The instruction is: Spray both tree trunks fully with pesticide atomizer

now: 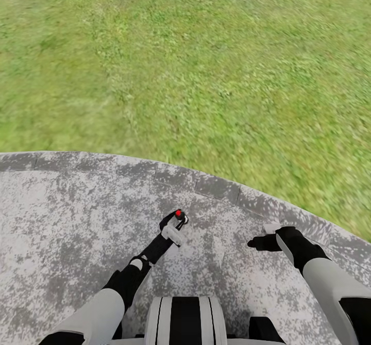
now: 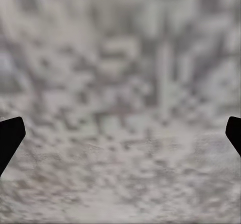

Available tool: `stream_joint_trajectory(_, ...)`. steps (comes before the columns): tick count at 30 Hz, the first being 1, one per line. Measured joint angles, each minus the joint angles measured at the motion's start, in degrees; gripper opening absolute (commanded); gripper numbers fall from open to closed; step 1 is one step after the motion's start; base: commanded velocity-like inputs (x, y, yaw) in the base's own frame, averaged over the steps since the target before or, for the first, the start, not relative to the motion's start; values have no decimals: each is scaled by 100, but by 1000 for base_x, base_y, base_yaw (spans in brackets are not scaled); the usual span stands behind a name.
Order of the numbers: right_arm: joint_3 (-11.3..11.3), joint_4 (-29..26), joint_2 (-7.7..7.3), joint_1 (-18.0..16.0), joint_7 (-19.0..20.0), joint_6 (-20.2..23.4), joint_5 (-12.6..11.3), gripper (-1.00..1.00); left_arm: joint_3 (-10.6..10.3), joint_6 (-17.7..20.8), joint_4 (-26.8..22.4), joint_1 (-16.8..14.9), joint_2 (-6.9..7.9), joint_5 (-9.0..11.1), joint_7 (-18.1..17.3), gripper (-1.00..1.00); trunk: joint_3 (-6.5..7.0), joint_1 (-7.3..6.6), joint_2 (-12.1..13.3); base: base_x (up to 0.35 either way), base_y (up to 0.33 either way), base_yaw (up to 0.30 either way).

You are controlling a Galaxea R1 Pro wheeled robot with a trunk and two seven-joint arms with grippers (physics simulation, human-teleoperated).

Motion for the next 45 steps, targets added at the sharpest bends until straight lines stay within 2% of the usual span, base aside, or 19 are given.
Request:
stream_joint_trajectory(1,1,3,0,0,-14,-48,15,100,7,57,-106,0,1,193,-1,-100,0,0,0,0,0,0)
stream_joint_trajectory(3,3,11,-1,2,-33,-90,51,100,7,464,-352,0,1,741,6,-100,0,-1,0,0,0,0)
stream_joint_trajectory(4,3,13,-1,1,-34,-92,55,100,1,607,-430,1,1,865,7,-100,0,-1,0,0,0,0)
stream_joint_trajectory(5,2,13,-1,2,-36,-93,55,100,2,878,-601,0,1,1078,29,-100,0,-1,0,0,0,0)
stream_joint_trajectory(6,2,17,-1,0,-37,-95,58,100,1,1103,-789,0,1,1214,103,-100,0,-1,0,0,0,0)
stream_joint_trajectory(8,-3,-15,-34,34,-6,-68,70,100,33,1190,-867,17,0,1292,191,-100,0,-1,1,0,0,0)
stream_joint_trajectory(10,-3,-79,-61,39,18,-4,68,100,87,1186,-894,18,0,1291,193,-100,0,-1,1,0,0,0)
stream_joint_trajectory(26,-3,-197,-61,39,18,18,68,100,87,1186,-894,18,0,1288,193,-100,0,-1,1,0,0,0)
stream_joint_trajectory(33,-6,-408,-266,56,-6,6,80,100,72,1192,-905,18,0,1276,202,-100,0,-1,1,0,0,0)
stream_joint_trajectory(34,-8,-881,-463,57,-8,8,110,100,72,1193,-907,19,1,1274,202,-100,0,-1,1,0,0,0)
stream_joint_trajectory(35,-9,-1656,-495,52,-7,15,69,100,71,1192,-904,18,0,1274,202,-100,1,-2,0,0,0,0)
stream_joint_trajectory(39,-5,-1885,-566,57,-12,8,78,100,71,1192,-905,18,0,1274,202,-100,0,-1,1,0,0,0)
stream_joint_trajectory(45,11,-1930,-571,57,-16,-16,70,100,70,1192,-913,18,0,1273,196,-100,0,-1,1,0,0,0)
